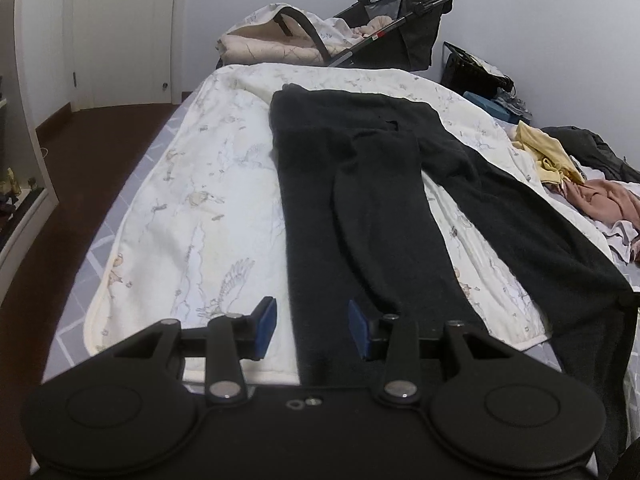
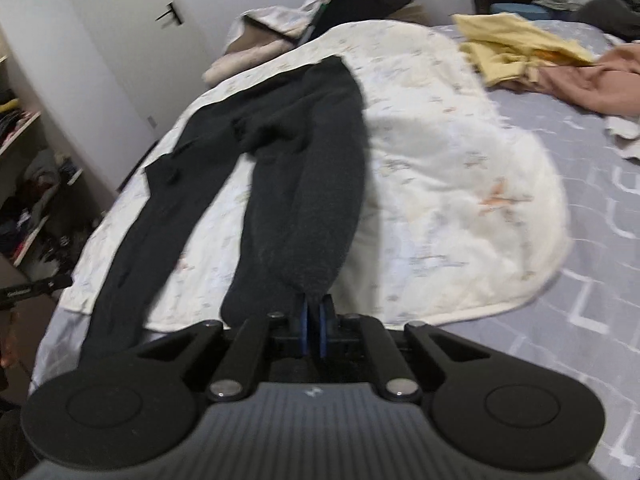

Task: Fold clothes
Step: 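Grasp a pant leg hem with the right tool, pull it straight, release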

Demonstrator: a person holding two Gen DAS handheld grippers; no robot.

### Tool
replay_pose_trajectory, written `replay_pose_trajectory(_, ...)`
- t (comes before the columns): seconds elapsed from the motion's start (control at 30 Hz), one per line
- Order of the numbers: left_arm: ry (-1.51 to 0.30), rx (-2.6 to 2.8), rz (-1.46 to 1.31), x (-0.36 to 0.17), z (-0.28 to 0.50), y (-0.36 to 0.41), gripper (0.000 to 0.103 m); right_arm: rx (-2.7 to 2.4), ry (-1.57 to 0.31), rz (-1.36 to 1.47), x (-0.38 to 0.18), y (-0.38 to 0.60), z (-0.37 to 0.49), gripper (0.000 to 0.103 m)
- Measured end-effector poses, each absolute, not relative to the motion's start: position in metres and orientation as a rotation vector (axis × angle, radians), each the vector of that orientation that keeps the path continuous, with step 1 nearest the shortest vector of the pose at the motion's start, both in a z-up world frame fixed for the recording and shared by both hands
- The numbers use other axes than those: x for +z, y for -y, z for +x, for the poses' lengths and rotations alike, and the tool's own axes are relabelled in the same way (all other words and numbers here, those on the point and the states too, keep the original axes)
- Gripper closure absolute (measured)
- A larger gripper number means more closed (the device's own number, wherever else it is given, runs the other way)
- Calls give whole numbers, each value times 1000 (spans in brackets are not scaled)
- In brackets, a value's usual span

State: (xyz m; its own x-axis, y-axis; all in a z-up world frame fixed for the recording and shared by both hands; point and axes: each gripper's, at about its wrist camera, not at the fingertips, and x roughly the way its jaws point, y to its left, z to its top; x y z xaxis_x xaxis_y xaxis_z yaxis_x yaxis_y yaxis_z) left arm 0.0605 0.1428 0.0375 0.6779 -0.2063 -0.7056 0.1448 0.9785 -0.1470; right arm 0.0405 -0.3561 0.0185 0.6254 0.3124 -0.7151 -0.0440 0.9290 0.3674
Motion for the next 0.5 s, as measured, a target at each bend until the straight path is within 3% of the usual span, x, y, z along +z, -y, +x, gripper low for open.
replay_pose_trajectory(0.47,-798,-182,-84,41,93,-146,64,52,-1007,226,-24,380,48,96)
replay_pose_trajectory(0.5,-786,-186,-90,46,100,-146,63,56,-1002,221,-21,379,48,92)
